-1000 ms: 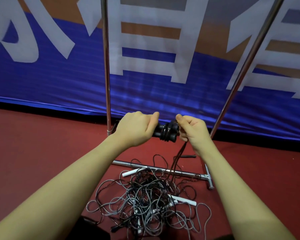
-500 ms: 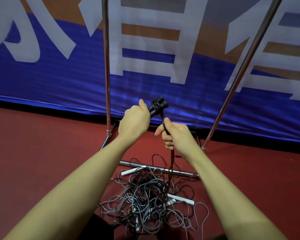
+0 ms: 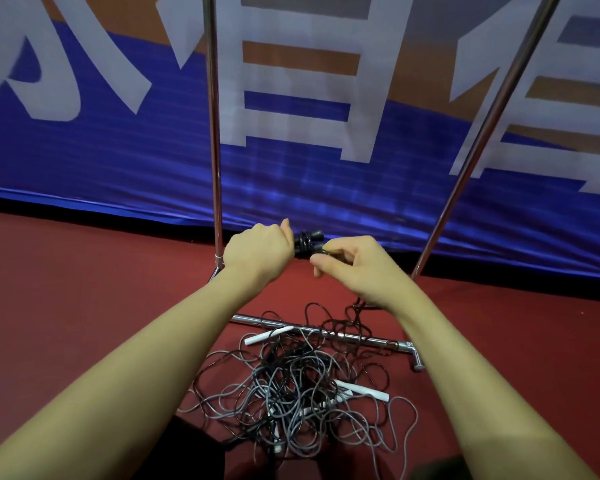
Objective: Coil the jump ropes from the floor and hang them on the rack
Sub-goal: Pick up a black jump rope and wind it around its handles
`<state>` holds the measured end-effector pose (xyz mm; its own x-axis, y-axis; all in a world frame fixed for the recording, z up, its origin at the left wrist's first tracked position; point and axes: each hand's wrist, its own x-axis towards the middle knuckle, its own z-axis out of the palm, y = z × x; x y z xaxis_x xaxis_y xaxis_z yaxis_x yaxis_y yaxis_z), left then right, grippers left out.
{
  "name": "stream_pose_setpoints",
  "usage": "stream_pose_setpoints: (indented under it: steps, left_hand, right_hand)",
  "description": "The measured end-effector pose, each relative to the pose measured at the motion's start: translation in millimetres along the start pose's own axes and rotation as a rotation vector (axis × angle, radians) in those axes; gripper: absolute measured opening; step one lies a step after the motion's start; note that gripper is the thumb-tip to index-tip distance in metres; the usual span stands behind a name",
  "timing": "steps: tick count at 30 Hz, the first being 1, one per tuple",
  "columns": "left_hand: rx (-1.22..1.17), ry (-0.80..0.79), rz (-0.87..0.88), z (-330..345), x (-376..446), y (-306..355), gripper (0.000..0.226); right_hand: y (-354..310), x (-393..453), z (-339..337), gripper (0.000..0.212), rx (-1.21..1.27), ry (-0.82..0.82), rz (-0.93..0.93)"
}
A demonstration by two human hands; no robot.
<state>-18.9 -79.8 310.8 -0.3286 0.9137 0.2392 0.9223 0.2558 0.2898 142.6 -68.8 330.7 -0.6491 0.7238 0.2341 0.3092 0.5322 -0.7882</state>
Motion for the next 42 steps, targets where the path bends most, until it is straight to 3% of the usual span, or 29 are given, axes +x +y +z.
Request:
stream_pose_setpoints:
  steps: [7, 11, 17, 24, 28, 34, 42]
  left_hand:
    - [0.033, -0.106, 0.247, -5.7, -6.0, -1.6, 0.053]
    - [0.005, -0.108, 0.347, -15.5, -9.3, 3.1, 0.053]
    - [-0.122, -0.072, 0.402, -25.7, -11.2, 8.2, 0.049]
    - [-0.597, -0.057, 0.208, -34.0, -8.0, 17.8, 0.055]
    - [-0.759, -0.071, 0.045, -35.4, -4.8, 28.2, 0.047]
    - [-0.668, -0.061, -0.142, -28.2, 4.6, 33.2, 0.021]
    - [-0.365, -0.012, -0.205, -19.6, 10.5, 13.8, 0.029]
  right_hand:
    - [13.1, 9.7, -6.7, 0.037, 0.039, 0.310, 0.036]
    - [23.9, 10.6, -13.8, 0.040, 0.091, 0.325, 0.104]
    - [34.3, 12.9, -14.3, 0.039, 0.362, 0.333, 0.107]
    - [23.5, 14.9, -2.2, 0.036, 0.584, 0.353, 0.098]
    - [23.5, 14.9, 3.7, 0.037, 0.631, 0.293, 0.088]
    - [19.0, 10.0, 18.8, 0.039, 0.628, 0.175, 0.156]
    - [7.6, 1.4, 29.2, 0.041, 0.425, 0.010, 0.163]
